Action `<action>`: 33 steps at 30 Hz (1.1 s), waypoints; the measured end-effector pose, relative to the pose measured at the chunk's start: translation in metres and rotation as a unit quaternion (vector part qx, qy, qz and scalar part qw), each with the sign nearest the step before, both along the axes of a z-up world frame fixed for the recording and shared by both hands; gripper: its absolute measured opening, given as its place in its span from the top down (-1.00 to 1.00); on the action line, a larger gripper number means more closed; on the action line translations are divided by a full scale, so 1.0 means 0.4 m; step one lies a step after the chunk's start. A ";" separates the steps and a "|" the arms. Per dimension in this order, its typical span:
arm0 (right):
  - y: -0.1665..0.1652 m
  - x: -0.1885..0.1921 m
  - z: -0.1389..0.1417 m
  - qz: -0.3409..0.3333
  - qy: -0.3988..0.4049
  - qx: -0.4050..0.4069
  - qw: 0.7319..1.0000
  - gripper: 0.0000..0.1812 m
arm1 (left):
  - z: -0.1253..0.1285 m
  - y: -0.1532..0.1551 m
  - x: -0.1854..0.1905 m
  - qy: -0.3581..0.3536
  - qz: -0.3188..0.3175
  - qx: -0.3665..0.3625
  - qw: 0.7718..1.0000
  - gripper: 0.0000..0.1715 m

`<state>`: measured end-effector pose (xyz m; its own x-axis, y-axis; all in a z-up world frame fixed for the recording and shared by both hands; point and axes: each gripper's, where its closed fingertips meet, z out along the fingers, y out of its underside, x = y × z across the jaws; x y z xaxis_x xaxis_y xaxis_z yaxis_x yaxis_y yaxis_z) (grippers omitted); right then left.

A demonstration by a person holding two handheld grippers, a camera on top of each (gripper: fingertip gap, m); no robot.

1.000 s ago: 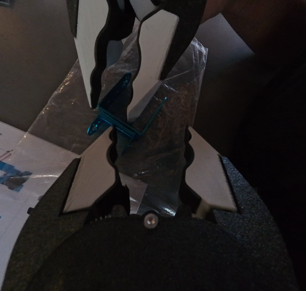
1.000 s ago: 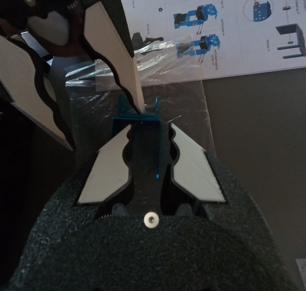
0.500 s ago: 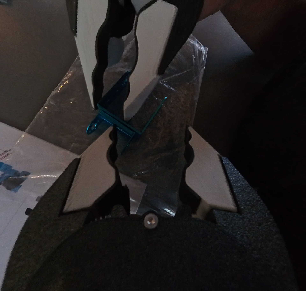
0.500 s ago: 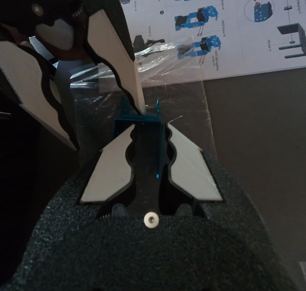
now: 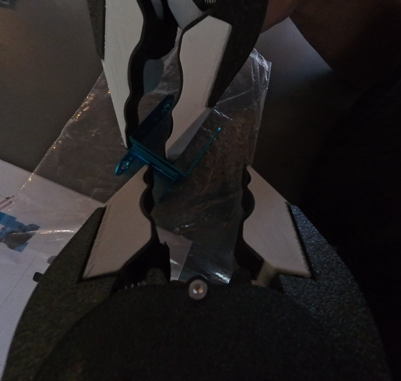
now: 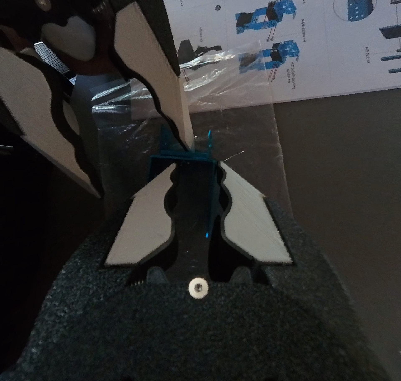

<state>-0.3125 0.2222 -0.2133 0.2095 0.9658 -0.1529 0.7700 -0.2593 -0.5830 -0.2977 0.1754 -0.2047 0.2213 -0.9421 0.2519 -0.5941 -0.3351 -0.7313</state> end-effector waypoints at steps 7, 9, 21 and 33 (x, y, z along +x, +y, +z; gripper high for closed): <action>0.002 0.003 0.009 -0.002 0.005 -0.002 1.000 0.61 | 0.000 0.000 -0.002 0.001 0.001 0.000 1.000 0.04; -0.002 0.008 0.007 0.001 -0.001 -0.002 1.000 0.60 | 0.002 -0.001 -0.005 0.001 0.002 0.000 1.000 0.04; -0.003 0.001 0.000 -0.001 -0.004 -0.001 1.000 0.63 | 0.009 -0.014 -0.010 -0.005 -0.018 -0.002 1.000 0.06; -0.004 0.009 0.002 0.001 -0.010 0.006 1.000 0.60 | -0.001 -0.019 -0.007 -0.001 -0.015 -0.003 1.000 0.06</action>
<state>-0.3088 0.2205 -0.2127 0.2098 0.9681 -0.1373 0.7828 -0.2504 -0.5697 -0.3003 0.1680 -0.2050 0.1922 -0.9468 0.2583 -0.6029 -0.3216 -0.7301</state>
